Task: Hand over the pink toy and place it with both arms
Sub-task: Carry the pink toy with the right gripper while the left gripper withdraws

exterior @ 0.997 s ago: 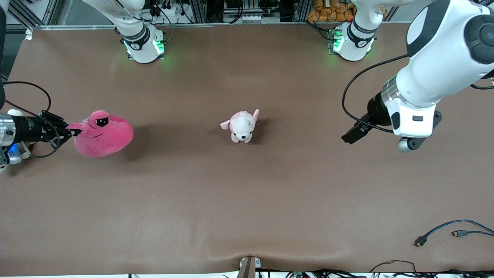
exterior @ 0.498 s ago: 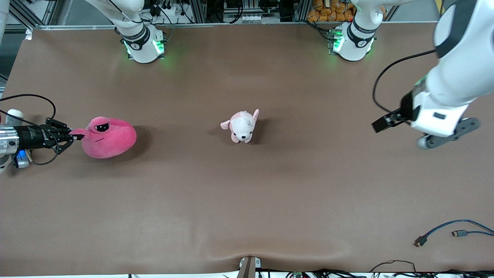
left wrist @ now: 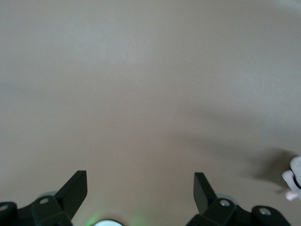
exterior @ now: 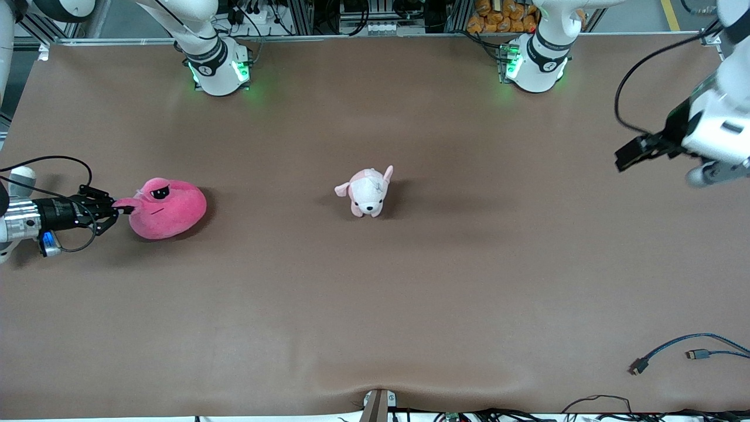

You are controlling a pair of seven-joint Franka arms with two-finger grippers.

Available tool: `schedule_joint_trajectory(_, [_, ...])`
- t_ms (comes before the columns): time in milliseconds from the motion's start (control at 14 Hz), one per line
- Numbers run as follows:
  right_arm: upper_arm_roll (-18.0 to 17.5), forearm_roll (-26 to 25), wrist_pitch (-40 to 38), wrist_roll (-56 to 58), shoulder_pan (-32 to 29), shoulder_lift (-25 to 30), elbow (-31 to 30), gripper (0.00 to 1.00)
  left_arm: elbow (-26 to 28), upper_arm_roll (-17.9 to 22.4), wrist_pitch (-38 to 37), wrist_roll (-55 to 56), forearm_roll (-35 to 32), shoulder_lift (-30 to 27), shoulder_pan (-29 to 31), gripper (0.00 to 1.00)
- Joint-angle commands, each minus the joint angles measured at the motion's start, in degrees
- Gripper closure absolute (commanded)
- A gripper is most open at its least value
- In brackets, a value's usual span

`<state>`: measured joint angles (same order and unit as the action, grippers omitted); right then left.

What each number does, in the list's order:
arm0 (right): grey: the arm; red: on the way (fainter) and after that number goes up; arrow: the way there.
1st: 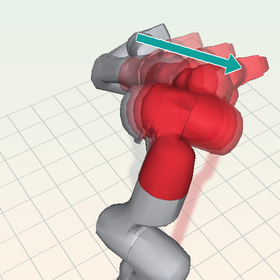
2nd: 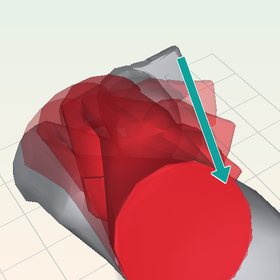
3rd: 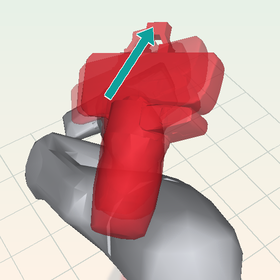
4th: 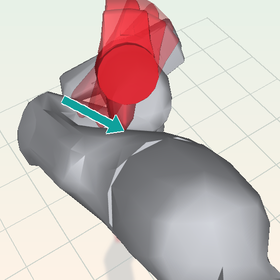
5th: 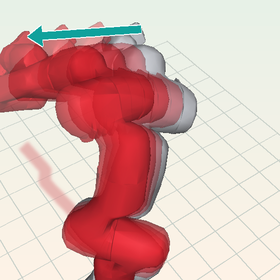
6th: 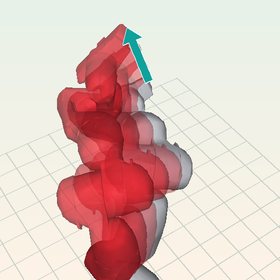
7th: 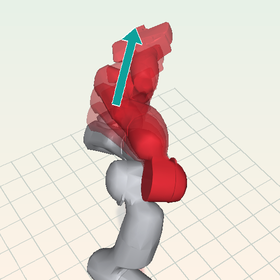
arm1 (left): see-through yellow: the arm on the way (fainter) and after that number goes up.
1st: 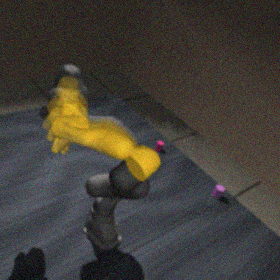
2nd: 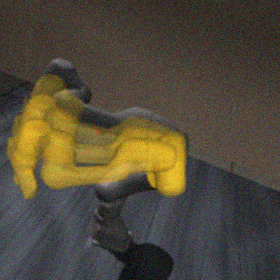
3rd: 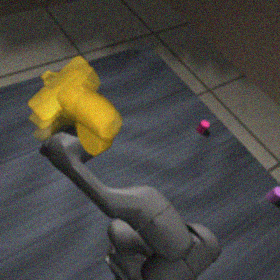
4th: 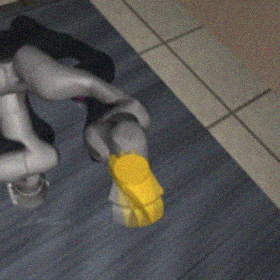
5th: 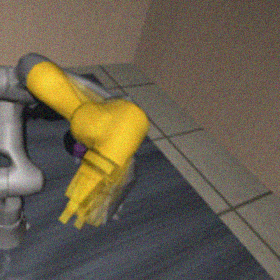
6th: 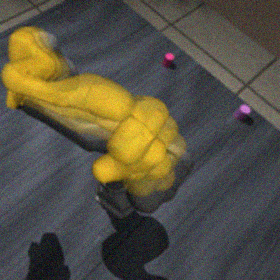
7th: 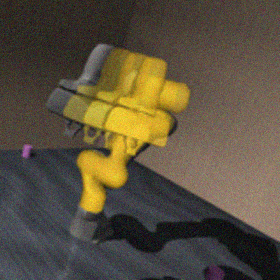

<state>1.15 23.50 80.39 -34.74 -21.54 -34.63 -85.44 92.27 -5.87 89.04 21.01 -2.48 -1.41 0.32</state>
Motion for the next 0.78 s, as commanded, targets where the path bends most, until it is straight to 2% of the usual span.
schedule_joint_trajectory(0, [-0.97,1.19,-0.50,2.48,-1.05,-0.08,-0.26,1.00,5.99,3.68,1.32,-1.41,2.13,-5.70,-2.16,0.00])
schedule_joint_trajectory(71, [-0.97,1.19,-0.50,3.09,-1.05,-0.34,-0.26,1.00,5.91,2.98,0.79,-0.89,2.04,-6.23,-2.07,0.00])
schedule_joint_trajectory(142, [-0.97,1.19,-0.42,3.80,-1.05,-0.52,-0.17,0.93,5.91,2.71,0.27,-0.63,1.86,-6.32,-2.07,0.00])
schedule_joint_trajectory(214, [-0.97,1.11,-0.41,5.02,-1.22,-0.61,-0.17,0.71,5.91,2.71,0.09,-0.28,1.77,-6.41,-1.99,0.00])
schedule_joint_trajectory(285, [-0.97,1.11,-0.41,6.77,-1.40,-0.61,-0.17,0.32,5.73,2.62,0.08,-0.53,1.77,-6.50,-1.99,0.00])
schedule_joint_trajectory(356, [-0.89,0.23,-0.59,8.97,-1.31,-0.61,-0.25,0.00,5.47,2.62,0.08,-0.62,1.77,-6.32,-2.42,0.00])
schedule_joint_trajectory(712, [-0.88,-0.65,-0.85,12.24,-1.23,-0.26,-0.43,0.00,4.15,-0.02,-2.38,-0.27,1.69,-6.94,-2.16,0.00])
